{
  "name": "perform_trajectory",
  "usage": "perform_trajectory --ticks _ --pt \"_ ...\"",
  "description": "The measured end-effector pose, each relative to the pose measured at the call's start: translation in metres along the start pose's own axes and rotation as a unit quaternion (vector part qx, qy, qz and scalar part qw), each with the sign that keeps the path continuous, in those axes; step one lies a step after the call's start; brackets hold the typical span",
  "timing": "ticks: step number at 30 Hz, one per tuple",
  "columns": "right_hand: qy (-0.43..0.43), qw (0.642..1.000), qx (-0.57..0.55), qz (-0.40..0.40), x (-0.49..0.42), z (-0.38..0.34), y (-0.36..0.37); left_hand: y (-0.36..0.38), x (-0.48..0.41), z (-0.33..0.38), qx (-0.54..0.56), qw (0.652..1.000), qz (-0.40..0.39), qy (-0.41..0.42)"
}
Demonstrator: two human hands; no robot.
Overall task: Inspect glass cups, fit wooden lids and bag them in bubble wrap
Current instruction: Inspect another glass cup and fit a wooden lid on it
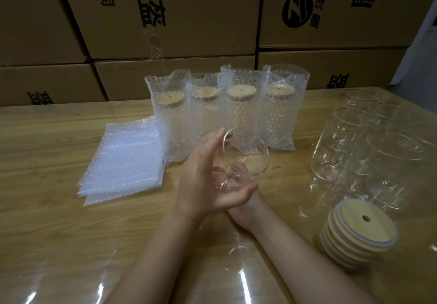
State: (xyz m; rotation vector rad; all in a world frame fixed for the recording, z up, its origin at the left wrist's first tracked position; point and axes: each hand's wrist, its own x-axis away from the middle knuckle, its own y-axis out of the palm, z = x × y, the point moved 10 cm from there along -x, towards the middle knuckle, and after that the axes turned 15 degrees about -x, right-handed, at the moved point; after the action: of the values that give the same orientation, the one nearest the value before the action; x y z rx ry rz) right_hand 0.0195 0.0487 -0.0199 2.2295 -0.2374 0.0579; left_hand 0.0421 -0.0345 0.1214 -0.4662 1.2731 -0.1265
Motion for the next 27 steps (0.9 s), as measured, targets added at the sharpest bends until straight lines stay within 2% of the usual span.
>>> perform_trajectory --ticks 2,3,4,5,6,8,11,14,18,20,23,27 --pt "-0.004 0.993 0.096 -0.066 0.006 0.000 0.015 -0.007 -0.004 0.006 -0.033 0.999 0.011 0.040" --pt "-0.031 0.982 0.168 -0.078 0.003 -0.001 0.018 -0.009 -0.005 0.007 -0.046 0.998 0.012 0.048" --pt "-0.024 0.981 0.177 -0.068 0.002 0.002 0.021 -0.011 -0.006 0.008 -0.055 0.997 0.011 0.051" --pt "-0.012 0.989 0.138 -0.058 0.000 0.005 0.020 -0.012 -0.006 0.008 -0.064 0.996 0.008 0.053" --pt "0.003 0.997 0.071 -0.004 -0.001 0.005 0.014 -0.012 -0.007 0.009 -0.077 0.995 0.003 0.058" --pt "-0.003 0.999 0.032 0.041 0.001 0.003 0.008 -0.007 -0.007 0.010 -0.120 0.990 -0.022 0.077" --pt "-0.005 0.999 -0.037 0.002 -0.003 0.002 0.013 0.012 -0.004 0.010 -0.207 0.967 -0.096 0.108" --pt "-0.008 0.980 -0.196 0.041 -0.008 -0.003 0.009 0.032 0.002 -0.004 -0.258 0.944 -0.191 0.083" --pt "-0.034 0.970 -0.231 0.064 -0.010 -0.016 -0.006 0.046 0.015 -0.017 -0.291 0.911 -0.286 0.062" --pt "-0.069 0.976 -0.196 0.065 -0.010 -0.026 -0.008 0.048 0.014 -0.016 -0.297 0.908 -0.291 0.056" --pt "-0.185 0.976 -0.078 0.081 -0.003 -0.049 -0.010 0.047 0.008 -0.007 -0.314 0.905 -0.279 0.065" --pt "-0.318 0.934 0.158 0.050 0.016 -0.068 0.012 0.043 0.005 -0.009 -0.356 0.886 -0.290 0.072"
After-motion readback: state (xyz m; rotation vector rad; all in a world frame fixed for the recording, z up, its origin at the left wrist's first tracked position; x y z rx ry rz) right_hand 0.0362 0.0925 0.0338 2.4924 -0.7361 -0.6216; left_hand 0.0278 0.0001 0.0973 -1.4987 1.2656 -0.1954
